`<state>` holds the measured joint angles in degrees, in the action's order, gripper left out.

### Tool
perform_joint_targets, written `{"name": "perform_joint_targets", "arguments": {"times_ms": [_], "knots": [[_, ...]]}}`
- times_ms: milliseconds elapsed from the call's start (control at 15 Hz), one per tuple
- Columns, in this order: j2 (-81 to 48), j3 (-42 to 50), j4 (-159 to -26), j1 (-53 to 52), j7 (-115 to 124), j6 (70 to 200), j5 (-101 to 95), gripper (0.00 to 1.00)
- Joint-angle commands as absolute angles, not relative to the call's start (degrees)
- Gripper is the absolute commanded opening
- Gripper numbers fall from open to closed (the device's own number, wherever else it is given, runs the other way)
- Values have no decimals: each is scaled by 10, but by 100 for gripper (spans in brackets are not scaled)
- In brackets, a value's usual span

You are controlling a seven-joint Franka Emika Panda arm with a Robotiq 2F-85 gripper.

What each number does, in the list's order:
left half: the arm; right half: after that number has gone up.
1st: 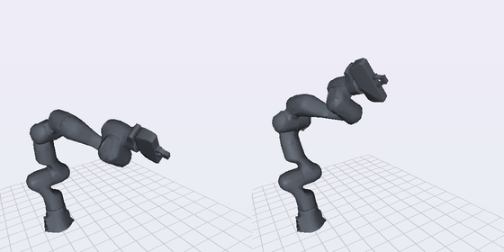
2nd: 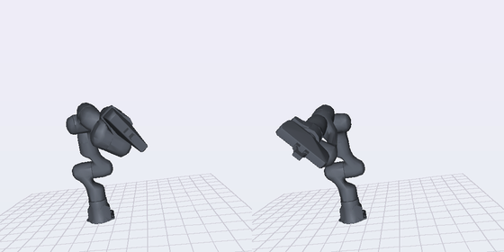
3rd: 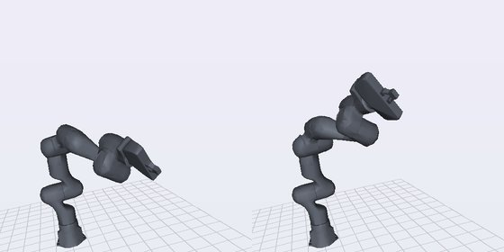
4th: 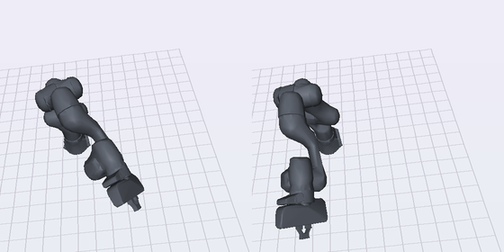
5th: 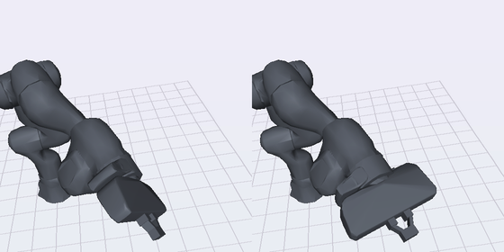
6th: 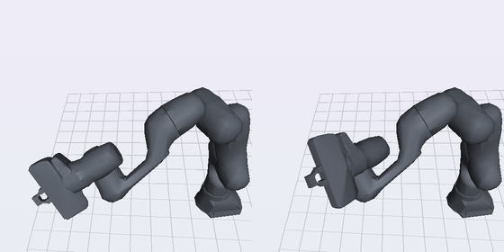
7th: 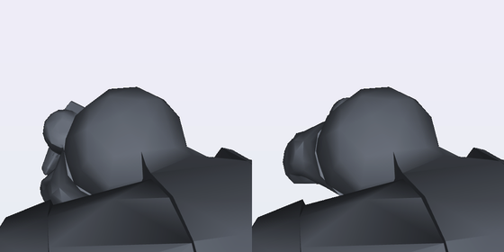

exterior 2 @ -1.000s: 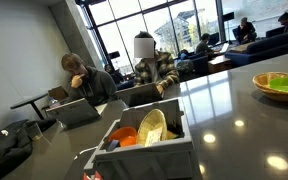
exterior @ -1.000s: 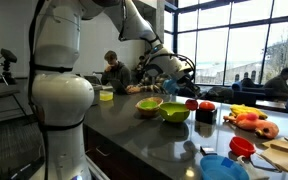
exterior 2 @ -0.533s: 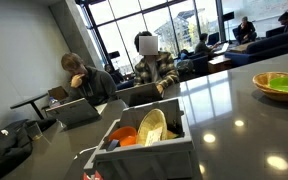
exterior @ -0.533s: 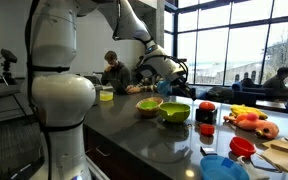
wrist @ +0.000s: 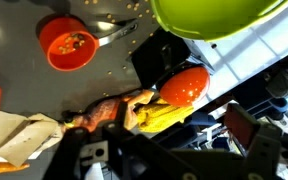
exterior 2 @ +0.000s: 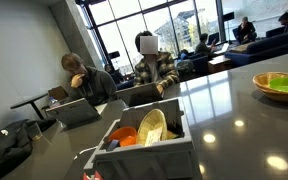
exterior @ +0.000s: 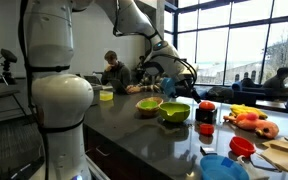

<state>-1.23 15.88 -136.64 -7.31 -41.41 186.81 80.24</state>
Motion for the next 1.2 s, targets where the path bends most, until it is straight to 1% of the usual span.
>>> {"name": "perform_joint_targets", "arguments": {"times_ms": [0,133,1133], "knots": [[-5,154,-1374,-57,-398,1857,788,100],[5,152,-1384,-45,-395,1848,784,100],[10,143,-1388,-45,-388,1848,784,100]]}}
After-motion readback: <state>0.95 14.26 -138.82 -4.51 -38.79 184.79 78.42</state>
